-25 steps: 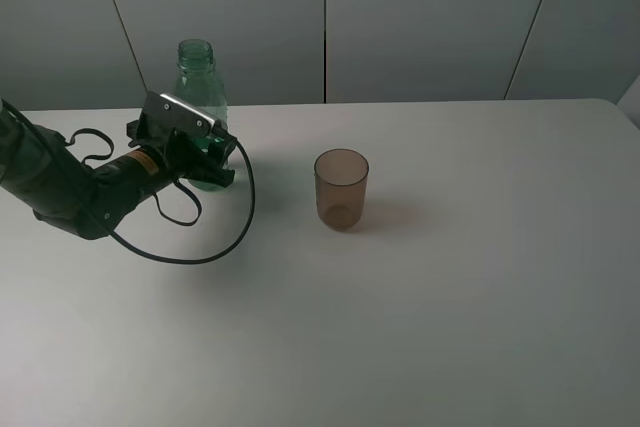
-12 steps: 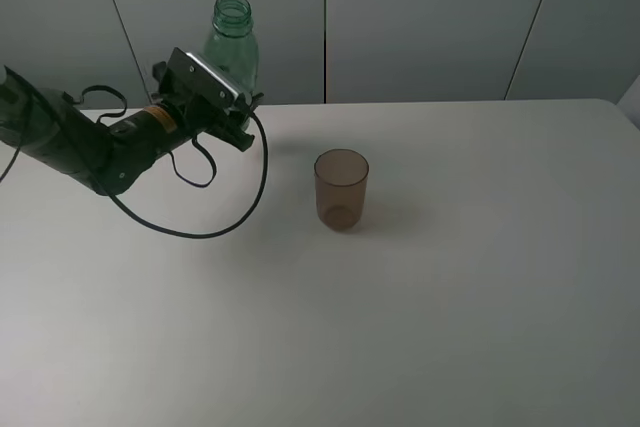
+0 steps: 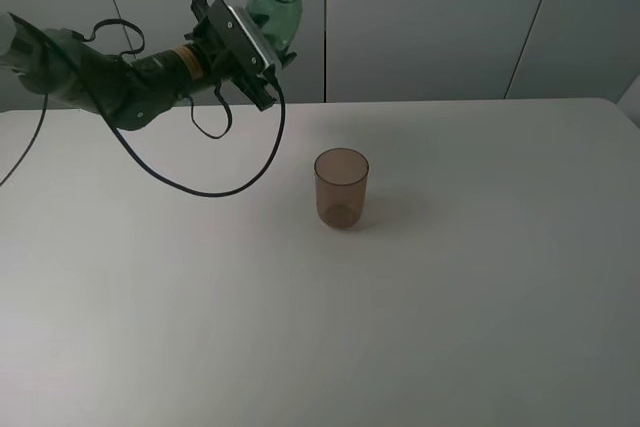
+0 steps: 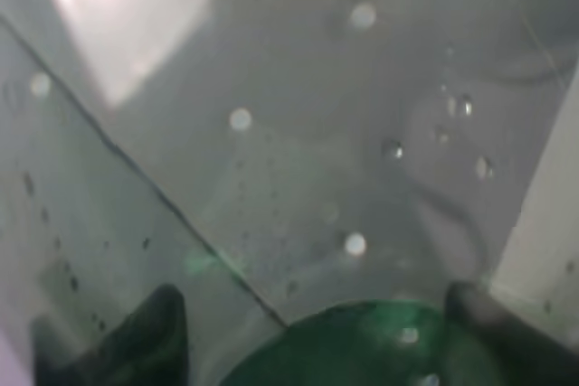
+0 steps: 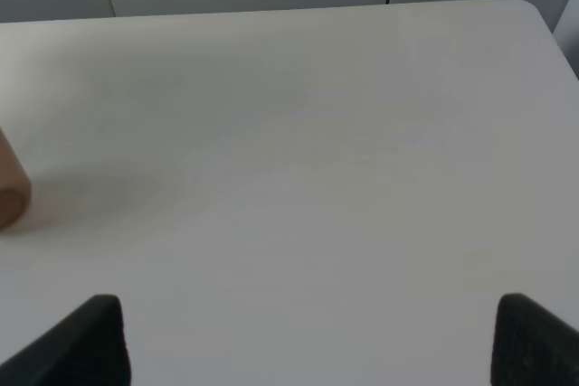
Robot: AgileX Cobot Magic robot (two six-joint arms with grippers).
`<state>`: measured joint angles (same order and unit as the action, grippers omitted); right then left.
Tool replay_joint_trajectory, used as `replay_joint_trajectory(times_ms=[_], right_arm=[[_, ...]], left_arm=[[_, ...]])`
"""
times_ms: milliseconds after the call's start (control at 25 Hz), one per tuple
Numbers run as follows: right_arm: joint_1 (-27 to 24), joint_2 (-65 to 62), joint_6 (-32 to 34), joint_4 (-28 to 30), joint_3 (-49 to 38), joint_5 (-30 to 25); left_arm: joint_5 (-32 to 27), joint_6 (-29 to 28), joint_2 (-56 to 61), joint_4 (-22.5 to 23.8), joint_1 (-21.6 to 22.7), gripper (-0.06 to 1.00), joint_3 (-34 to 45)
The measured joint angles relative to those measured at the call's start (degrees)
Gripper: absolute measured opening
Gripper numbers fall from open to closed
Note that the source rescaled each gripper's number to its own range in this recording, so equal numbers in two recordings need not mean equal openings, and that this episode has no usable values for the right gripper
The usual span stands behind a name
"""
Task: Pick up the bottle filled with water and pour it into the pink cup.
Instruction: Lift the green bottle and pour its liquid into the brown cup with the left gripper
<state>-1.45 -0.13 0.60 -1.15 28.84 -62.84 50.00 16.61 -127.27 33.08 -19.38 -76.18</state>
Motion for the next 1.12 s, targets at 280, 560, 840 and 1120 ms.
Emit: replay_joint_trajectory(times_ms=[280, 560, 840, 1120], right_arm=[[0.00, 0.00, 0.00, 0.00, 0.00, 0.00], [0.00, 0.00, 0.00, 0.00, 0.00, 0.00], [0.00, 0.00, 0.00, 0.00, 0.00, 0.00], [0.00, 0.00, 0.00, 0.00, 0.00, 0.00]], left_arm=[[-0.75, 0.00, -4.70, 10.86, 0.00, 0.04, -6.96], [-0.62, 0.00, -10.42, 16.11, 0.00, 0.04, -13.73], [-0.18, 0.00, -13.04, 23.83, 0.11, 0.04, -19.39], [0.59, 0.70, -14.02, 31.29, 0.11, 0.04, -20.32]])
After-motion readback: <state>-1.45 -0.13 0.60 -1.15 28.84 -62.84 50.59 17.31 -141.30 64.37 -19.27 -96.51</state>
